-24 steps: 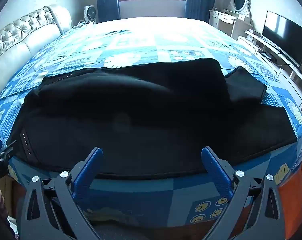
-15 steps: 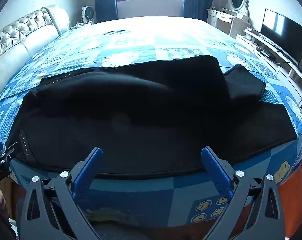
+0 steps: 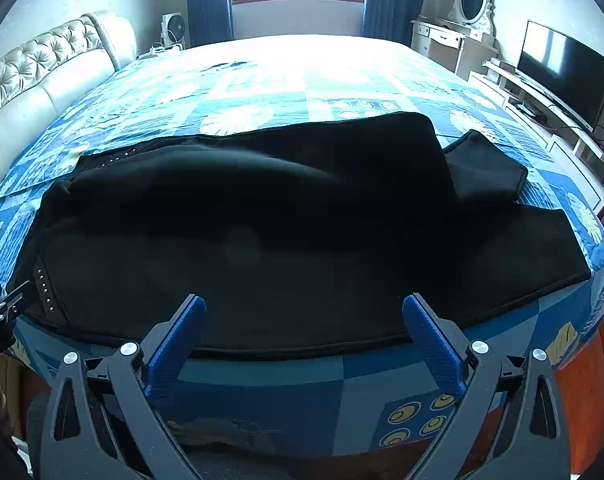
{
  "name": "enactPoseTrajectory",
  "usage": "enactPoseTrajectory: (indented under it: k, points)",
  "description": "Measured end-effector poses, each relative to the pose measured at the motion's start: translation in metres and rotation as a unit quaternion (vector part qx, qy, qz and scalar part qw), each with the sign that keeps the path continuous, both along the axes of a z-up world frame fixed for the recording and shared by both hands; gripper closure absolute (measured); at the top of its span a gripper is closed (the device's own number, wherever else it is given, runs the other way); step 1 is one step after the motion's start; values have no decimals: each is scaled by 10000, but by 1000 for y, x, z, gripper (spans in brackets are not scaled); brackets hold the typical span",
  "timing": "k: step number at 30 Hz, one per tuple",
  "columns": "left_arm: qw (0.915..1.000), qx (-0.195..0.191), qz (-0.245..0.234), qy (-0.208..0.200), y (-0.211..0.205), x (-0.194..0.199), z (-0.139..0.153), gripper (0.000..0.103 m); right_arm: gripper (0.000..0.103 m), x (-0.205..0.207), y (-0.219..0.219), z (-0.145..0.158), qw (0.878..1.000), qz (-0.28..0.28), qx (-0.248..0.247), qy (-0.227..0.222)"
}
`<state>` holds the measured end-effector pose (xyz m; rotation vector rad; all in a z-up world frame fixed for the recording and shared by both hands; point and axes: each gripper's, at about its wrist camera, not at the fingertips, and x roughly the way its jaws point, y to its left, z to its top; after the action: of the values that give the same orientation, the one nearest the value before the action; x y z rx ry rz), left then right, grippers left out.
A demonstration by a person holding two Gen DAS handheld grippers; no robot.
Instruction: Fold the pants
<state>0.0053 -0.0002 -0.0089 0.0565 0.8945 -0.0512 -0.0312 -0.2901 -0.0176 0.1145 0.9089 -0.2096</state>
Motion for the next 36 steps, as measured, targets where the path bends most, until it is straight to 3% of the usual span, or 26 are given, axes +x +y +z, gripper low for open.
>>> enactPoseTrajectory:
  k: [36]
  points:
    - [10000,-27,11,28,2,2,-2,2,5,0,-3,-1,10000,-35,-42,-10]
